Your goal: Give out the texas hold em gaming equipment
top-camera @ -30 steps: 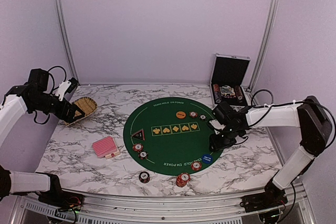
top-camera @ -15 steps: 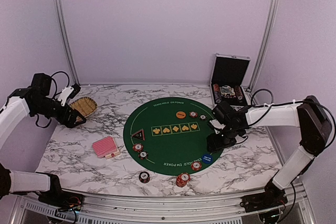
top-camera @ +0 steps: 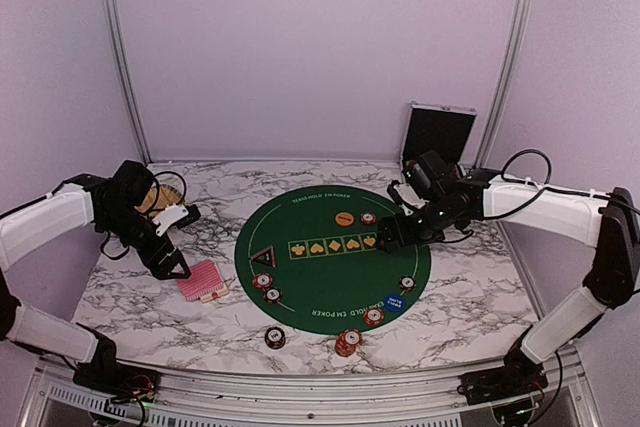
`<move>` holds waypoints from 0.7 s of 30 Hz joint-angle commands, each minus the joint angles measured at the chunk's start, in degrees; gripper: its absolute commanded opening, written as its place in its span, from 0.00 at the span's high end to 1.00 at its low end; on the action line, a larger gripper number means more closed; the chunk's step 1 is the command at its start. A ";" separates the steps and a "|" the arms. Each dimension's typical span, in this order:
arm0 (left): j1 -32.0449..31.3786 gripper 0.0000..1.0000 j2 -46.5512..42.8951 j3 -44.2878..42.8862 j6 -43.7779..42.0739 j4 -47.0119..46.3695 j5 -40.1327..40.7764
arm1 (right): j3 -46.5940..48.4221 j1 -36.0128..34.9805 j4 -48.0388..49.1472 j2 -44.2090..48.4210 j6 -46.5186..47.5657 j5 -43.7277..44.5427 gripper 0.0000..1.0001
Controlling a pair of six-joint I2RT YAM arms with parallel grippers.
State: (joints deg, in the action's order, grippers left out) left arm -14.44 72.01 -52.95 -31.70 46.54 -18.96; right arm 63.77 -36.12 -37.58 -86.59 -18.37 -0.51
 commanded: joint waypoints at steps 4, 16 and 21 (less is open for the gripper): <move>-3.88 0.01 6.72 -1.19 -2.60 0.87 5.40 | 6.02 -4.00 -0.58 -0.61 -2.09 -1.84 0.02; -8.82 0.01 8.86 1.36 -5.16 -2.50 7.62 | 7.82 -4.89 -0.16 -1.01 -2.50 -2.56 0.01; -8.85 0.01 11.71 0.25 -5.08 -2.86 9.22 | 7.52 -5.09 0.22 -0.71 -2.46 -2.99 0.01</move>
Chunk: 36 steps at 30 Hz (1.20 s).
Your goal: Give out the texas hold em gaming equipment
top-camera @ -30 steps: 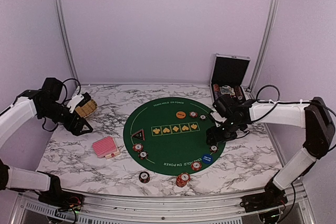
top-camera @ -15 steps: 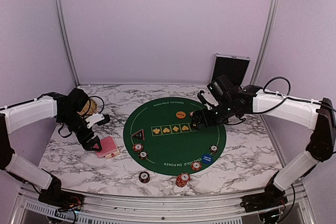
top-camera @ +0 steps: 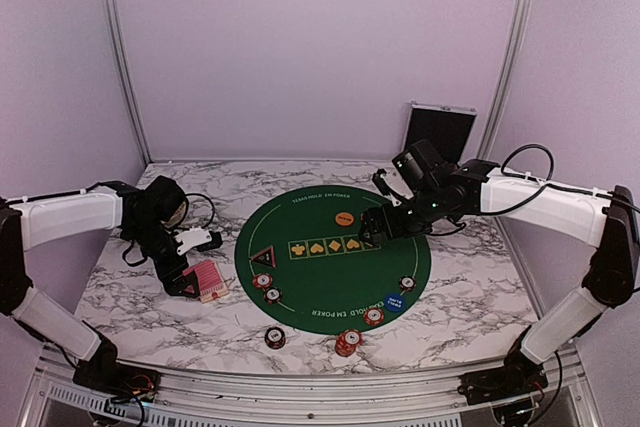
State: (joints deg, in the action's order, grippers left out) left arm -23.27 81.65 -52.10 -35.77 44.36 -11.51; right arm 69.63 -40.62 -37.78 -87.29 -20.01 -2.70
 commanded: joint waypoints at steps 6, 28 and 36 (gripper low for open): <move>-0.09 0.01 2.35 -0.85 -2.35 -0.71 0.63 | 1.03 -0.60 0.91 0.53 -0.78 -1.17 0.01; -0.38 0.01 5.71 -1.07 -2.73 -1.54 3.13 | -0.21 -0.71 2.22 0.18 -0.82 -2.31 0.01; -0.98 0.01 4.66 -0.67 -2.56 -1.94 3.38 | -0.46 -0.83 2.63 0.19 -1.14 -2.66 0.02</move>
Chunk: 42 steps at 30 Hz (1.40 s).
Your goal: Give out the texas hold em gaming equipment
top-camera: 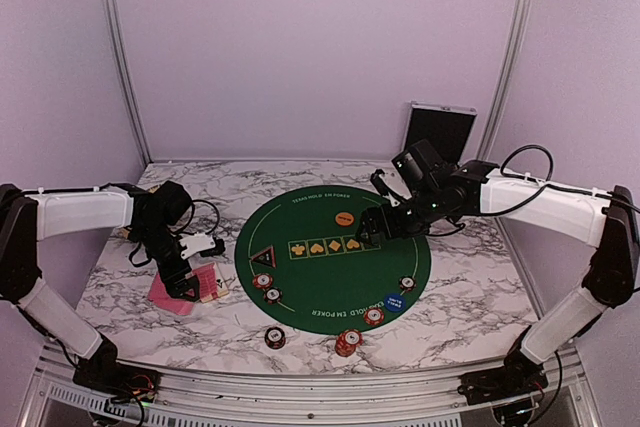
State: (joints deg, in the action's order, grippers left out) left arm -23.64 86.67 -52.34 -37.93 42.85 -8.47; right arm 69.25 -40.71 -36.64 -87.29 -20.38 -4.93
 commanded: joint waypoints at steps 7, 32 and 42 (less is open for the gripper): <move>-0.72 0.01 -3.00 0.06 -1.76 -0.05 1.22 | -0.02 -1.10 1.31 -0.08 -0.45 -0.03 0.02; 18.27 0.01 -21.01 8.14 -48.24 12.70 9.71 | 4.09 -8.56 2.20 -5.29 -0.96 0.71 0.01; 18.28 0.01 -26.84 12.65 -83.41 12.84 5.72 | 4.07 -9.34 3.16 -3.00 -2.86 1.16 0.01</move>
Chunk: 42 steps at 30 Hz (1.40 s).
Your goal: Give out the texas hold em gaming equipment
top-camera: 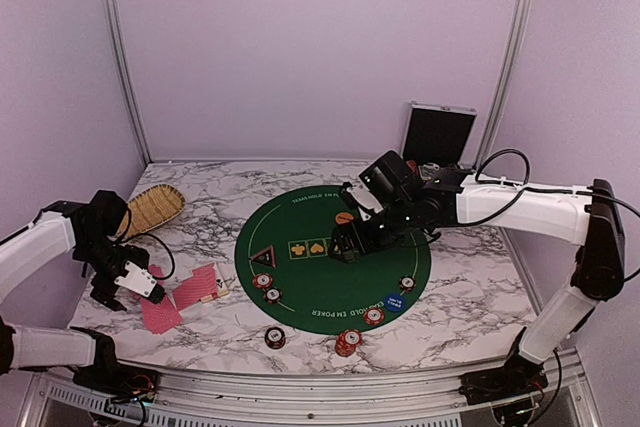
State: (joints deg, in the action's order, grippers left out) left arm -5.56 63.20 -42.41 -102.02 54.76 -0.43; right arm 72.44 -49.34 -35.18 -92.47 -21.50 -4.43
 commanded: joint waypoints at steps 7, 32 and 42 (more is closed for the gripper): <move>-1.50 0.01 -1.47 4.61 -28.39 -2.29 -2.44 | -0.74 -0.76 2.59 3.67 -2.03 1.23 0.01; -9.10 0.01 11.94 3.81 -23.24 -8.83 2.46 | -1.21 -0.12 2.22 3.78 -1.28 1.70 0.01; -11.11 0.01 13.87 4.33 -19.39 -10.07 1.98 | -1.84 0.19 2.84 3.61 -1.40 1.19 0.01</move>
State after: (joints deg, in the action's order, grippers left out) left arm -15.73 76.18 -38.30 -119.42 44.60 2.09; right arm 70.52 -49.52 -33.34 -90.00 -22.70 -3.51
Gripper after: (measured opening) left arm 0.989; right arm 0.990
